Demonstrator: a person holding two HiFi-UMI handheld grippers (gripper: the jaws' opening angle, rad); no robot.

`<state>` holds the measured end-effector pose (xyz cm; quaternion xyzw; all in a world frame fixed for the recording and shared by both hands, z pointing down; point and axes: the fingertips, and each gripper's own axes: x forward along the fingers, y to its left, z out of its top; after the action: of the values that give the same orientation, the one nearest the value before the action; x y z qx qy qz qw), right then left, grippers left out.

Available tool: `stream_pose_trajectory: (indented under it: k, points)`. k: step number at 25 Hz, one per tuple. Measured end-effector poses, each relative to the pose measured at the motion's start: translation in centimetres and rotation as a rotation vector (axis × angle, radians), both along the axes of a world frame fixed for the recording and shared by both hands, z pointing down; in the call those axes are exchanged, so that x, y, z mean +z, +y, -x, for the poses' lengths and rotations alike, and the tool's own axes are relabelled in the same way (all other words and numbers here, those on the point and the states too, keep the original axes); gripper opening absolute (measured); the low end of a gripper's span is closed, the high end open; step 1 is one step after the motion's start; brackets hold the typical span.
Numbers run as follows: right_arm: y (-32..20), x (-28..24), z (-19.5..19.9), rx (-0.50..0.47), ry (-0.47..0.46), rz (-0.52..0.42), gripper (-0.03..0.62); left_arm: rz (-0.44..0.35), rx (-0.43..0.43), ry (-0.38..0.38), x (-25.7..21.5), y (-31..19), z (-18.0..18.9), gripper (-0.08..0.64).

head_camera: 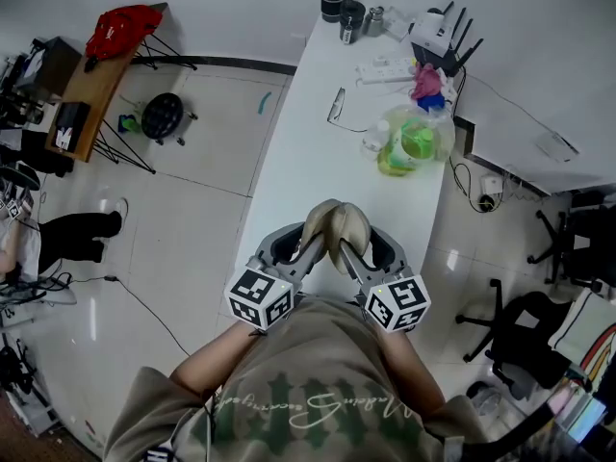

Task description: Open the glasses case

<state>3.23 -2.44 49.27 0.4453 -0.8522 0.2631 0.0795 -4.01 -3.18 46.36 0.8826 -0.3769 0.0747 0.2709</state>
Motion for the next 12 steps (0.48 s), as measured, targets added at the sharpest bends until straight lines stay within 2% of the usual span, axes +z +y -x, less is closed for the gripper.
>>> stream_pose_trajectory:
  k: [4, 8, 9, 11, 12]
  points:
    - [-0.3, -0.4, -0.4, 0.025, -0.015, -0.020, 0.201, -0.002, 0.027, 0.001, 0.3, 1.4, -1.4, 0.117]
    - [0.2, -0.3, -0.3, 0.005, -0.064, 0.005, 0.194, 0.007, 0.011, 0.032, 0.4, 0.9, -0.8, 0.117]
    - [0.4, -0.3, -0.1, -0.008, -0.069, 0.007, 0.178, 0.003, 0.013, 0.030, 0.4, 0.7, -0.7, 0.117]
    - [0.9, -0.6, 0.6, -0.052, -0.047, -0.006, 0.101, -0.012, 0.039, 0.011, 0.5, 0.7, -0.8, 0.102]
    - [1.0, -0.7, 1.0, -0.069, -0.027, -0.018, 0.100, -0.021, 0.057, -0.002, 0.5, 0.8, -1.0, 0.102]
